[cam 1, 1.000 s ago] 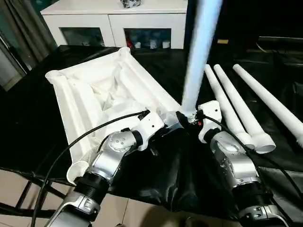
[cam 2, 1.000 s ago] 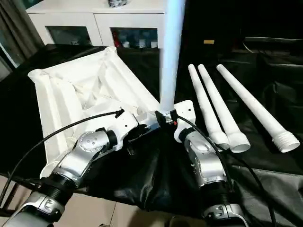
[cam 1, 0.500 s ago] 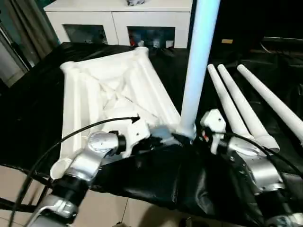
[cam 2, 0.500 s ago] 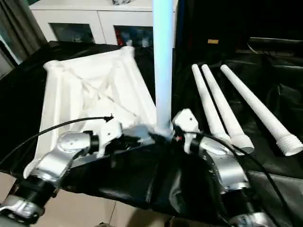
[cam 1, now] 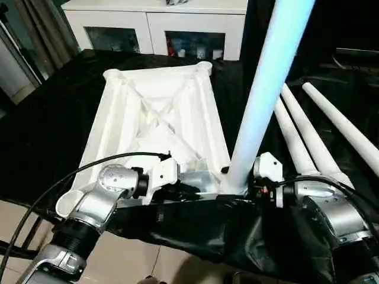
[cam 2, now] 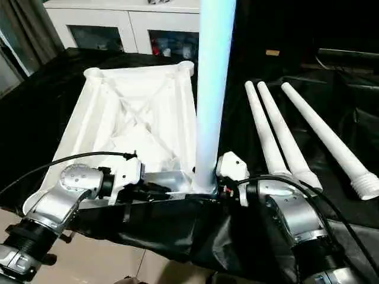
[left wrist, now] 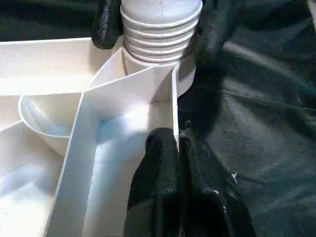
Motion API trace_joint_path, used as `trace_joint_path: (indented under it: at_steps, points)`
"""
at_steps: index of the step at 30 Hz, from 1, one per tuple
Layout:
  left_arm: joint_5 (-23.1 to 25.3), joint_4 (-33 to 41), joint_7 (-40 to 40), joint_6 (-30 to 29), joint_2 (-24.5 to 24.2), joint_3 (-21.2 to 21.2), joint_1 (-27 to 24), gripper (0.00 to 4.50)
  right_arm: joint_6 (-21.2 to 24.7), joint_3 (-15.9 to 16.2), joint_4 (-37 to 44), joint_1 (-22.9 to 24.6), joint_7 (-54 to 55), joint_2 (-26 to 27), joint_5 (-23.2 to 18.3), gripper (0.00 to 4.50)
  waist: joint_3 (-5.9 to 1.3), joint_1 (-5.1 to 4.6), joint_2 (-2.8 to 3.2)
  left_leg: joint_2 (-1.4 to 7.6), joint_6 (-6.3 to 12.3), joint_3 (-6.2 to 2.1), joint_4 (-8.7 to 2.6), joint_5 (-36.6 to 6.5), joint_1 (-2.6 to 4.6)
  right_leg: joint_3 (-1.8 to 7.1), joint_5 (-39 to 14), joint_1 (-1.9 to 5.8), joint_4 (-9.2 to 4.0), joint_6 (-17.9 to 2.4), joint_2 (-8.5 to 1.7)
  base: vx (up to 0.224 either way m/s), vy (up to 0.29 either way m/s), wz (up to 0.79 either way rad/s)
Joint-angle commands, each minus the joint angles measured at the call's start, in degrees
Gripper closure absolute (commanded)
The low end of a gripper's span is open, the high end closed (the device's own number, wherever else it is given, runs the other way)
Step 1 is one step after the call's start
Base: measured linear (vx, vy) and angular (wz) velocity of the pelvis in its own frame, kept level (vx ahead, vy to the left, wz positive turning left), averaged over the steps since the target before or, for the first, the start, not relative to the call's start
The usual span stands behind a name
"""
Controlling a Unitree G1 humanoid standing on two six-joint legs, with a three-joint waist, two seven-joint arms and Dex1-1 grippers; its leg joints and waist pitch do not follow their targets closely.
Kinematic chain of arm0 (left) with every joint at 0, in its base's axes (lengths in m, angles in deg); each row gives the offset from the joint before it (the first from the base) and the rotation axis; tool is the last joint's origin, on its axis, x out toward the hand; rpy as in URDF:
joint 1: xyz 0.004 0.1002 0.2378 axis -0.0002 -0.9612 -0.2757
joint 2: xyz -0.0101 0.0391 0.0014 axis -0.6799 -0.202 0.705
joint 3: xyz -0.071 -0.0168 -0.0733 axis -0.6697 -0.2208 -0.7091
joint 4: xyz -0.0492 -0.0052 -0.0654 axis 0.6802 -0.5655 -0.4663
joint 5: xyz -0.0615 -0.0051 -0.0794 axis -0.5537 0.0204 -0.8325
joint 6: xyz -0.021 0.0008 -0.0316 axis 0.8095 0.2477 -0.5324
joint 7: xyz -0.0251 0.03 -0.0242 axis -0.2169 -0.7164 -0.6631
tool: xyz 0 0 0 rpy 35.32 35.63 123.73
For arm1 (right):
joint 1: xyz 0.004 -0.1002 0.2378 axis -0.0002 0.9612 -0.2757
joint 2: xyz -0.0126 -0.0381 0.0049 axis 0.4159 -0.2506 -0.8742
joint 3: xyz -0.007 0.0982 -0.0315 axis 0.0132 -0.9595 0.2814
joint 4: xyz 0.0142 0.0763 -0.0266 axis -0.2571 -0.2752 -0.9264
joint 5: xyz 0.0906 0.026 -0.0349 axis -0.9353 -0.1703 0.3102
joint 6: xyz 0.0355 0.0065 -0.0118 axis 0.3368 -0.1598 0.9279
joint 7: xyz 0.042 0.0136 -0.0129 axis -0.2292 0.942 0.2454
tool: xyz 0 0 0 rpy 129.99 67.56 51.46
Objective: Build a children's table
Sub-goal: Rotate leg to tighten
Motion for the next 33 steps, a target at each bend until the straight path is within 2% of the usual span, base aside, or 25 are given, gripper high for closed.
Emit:
trace_joint_path:
  at_steps: [1,4,5,6,7,11,14,15,17,19,21,22,23,24,25,26,28,31,32,33]
  points:
    - [-0.5,2.0,0.9,1.0,-0.4,0.4,0.0,4.50,0.4,2.3,1.2,-0.3,-2.3,0.0,-0.2,1.28,-3.65,-0.08,-1.35,1.64,7.61,-0.04,-4.09,-3.5,-0.45,2.23,-10.6,4.23,-3.77,-13.9,-3.61,0.000,0.000,0.00]
    - [-0.5,2.2,1.5,0.7,-0.8,0.4,-0.4,4.50,0.6,3.1,0.6,-0.5,-3.5,0.1,-0.2,1.52,-3.59,-0.07,-1.82,1.64,7.49,-0.02,-4.14,-3.7,-0.45,2.22,-11.8,4.23,-3.81,-13.6,-3.65,0.000,0.000,0.00]
    - [-0.5,2.2,1.5,0.7,-0.8,0.4,-0.4,4.50,0.6,3.1,0.6,-0.5,-3.5,0.1,-0.2,1.68,-3.62,-0.03,-1.67,1.69,7.44,-0.04,-4.13,-3.7,-0.40,2.23,-11.8,4.19,-3.76,-13.6,-3.68,0.000,0.000,0.00]
    - [-0.6,2.7,1.7,0.3,-1.1,0.4,-0.7,4.50,0.6,3.4,0.5,-0.6,-3.8,0.2,-0.2,1.68,-3.57,-0.07,-1.64,1.77,7.31,-0.04,-4.18,-3.7,-0.38,2.24,-11.8,4.14,-3.79,-13.6,-3.68,0.000,0.000,0.00]
    - [-0.7,3.0,1.8,0.2,-1.3,0.4,-0.9,4.50,0.8,3.5,0.5,-0.6,-3.9,0.3,-0.2,1.71,-3.65,-0.10,-1.93,1.78,7.29,-0.06,-4.17,-3.6,-0.38,2.24,-11.3,4.20,-3.64,-13.7,-3.65,0.000,0.000,0.00]
    - [-0.5,3.3,0.4,-0.7,-0.8,0.3,-1.3,4.50,2.9,3.3,0.5,-0.5,-2.9,1.6,-0.9,1.76,-3.71,-0.11,-1.92,1.77,7.12,0.00,-4.18,-3.7,-0.33,2.23,-10.4,4.17,-3.63,-14.1,-3.56,0.000,0.000,0.00]
    - [0.1,2.7,-2.2,-1.0,0.5,-0.1,-1.0,4.50,3.2,2.6,-0.5,-0.8,0.2,3.2,-0.4,1.78,-3.68,-0.18,-1.98,1.72,6.32,-0.04,-4.24,-4.4,-0.34,2.28,-11.2,4.17,-3.75,-14.1,-3.66,0.000,0.000,0.00]
    - [0.8,2.0,-4.7,-0.8,1.7,-0.5,-0.4,4.50,3.5,2.1,-1.5,-1.2,3.4,4.5,0.4,1.78,-3.61,-0.29,-2.04,1.63,5.42,-0.01,-4.37,-5.8,-0.21,2.30,-14.0,4.13,-4.15,-13.2,-3.63,0.000,0.000,0.00]
    - [2.2,0.8,-10.6,-1.9,4.6,-1.3,1.0,4.50,3.2,0.5,-4.3,-2.4,11.9,8.1,2.6,1.78,-3.39,-0.50,-2.13,1.45,4.60,0.08,-4.41,-6.9,-0.19,2.28,-16.4,3.99,-4.52,-12.4,-3.52,0.000,0.000,0.00]
    - [3.4,0.1,-15.2,-2.8,6.7,-1.8,2.0,4.50,3.7,-1.3,-7.1,-3.6,19.9,11.3,4.1,1.78,-3.27,-0.96,-2.20,1.08,2.28,-0.21,-4.67,-8.3,-0.28,2.08,-23.0,4.12,-5.03,-9.6,-3.55,0.000,0.000,0.00]
    - [3.7,0.0,-19.8,-5.2,9.5,-2.5,2.8,4.50,4.8,-4.1,-10.2,-5.0,28.2,15.0,4.4,1.78,-3.30,-1.61,-2.32,0.97,1.69,-0.31,-4.66,-8.7,-0.20,2.12,-25.2,3.95,-5.40,-8.4,-3.55,0.000,0.000,0.00]
    - [4.5,-0.2,-22.1,-5.5,10.7,-2.5,3.2,4.50,5.5,-5.3,-11.5,-5.7,32.1,16.7,4.5,1.78,-3.25,-1.65,-1.26,0.93,1.75,-0.38,-4.68,-9.0,-0.11,2.14,-25.1,3.81,-5.35,-8.4,-3.52,0.000,0.000,0.00]
    - [5.4,-0.5,-24.8,-6.1,12.0,-2.4,3.7,4.50,6.2,-6.4,-13.0,-6.5,36.6,18.6,4.8,1.78,-3.25,-2.02,-1.62,0.97,1.89,-0.23,-4.64,-9.3,-0.10,2.12,-24.9,3.64,-5.63,-8.4,-3.37,0.000,0.000,0.00]
    - [6.2,-0.8,-26.7,-6.3,13.2,-2.1,4.0,4.50,6.3,-7.0,-14.1,-7.1,39.4,20.0,4.9,1.78,-3.46,-2.10,-1.89,0.71,1.95,-0.29,-4.52,-8.4,-0.26,2.06,-24.1,3.86,-5.50,-8.4,-3.31,0.000,0.000,0.00]
    - [7.5,-1.3,-29.6,-6.7,14.9,-2.1,4.3,4.50,6.1,-7.9,-15.1,-7.8,42.4,21.9,5.1,1.78,-3.36,-2.07,-1.31,0.72,2.05,-0.34,-4.58,-8.5,-0.20,2.06,-23.7,3.74,-5.50,-8.6,-3.28,0.000,0.000,0.00]
    - [8.2,-1.7,-31.4,-7.1,16.1,-2.1,4.5,4.50,6.1,-8.3,-15.7,-8.2,44.4,23.1,5.3,1.78,-3.43,-2.35,-1.47,0.82,2.11,-0.26,-4.55,-8.4,-0.27,2.07,-22.8,3.75,-5.52,-8.8,-3.22,0.000,0.000,0.00]
    - [9.7,-2.8,-33.6,-6.9,17.9,-1.5,4.9,4.50,5.6,-8.5,-16.2,-8.8,46.1,25.1,5.7,1.78,-3.60,-2.28,-1.62,0.77,2.60,-0.26,-4.47,-7.5,-0.41,2.09,-19.8,3.99,-5.25,-9.7,-3.21,0.000,0.000,0.00]
    - [10.7,-3.5,-35.4,-7.3,18.9,-0.7,5.1,4.50,4.1,-7.0,-15.5,-8.7,46.0,26.1,7.2,1.78,-3.76,-2.09,-1.48,0.86,3.79,-0.30,-4.43,-6.5,-0.60,2.04,-15.5,4.23,-4.82,-11.1,-3.30,0.000,0.000,0.00]
    - [10.7,-3.5,-35.4,-7.3,18.9,-0.7,5.1,4.50,4.1,-7.0,-15.5,-8.7,46.0,26.1,7.2,1.43,-3.72,-2.06,-1.24,0.88,4.01,-0.30,-4.41,-6.6,-0.57,2.07,-15.2,4.17,-4.79,-11.3,-3.31,0.000,0.000,0.00]
    - [10.6,-3.6,-34.7,-7.0,18.6,-0.4,5.1,4.50,3.5,-6.2,-14.6,-8.3,44.1,26.0,7.1,1.08,-3.76,-2.11,-1.51,0.89,4.41,-0.26,-4.39,-6.6,-0.66,2.07,-14.4,4.24,-4.76,-11.7,-3.31,0.000,0.000,0.00]
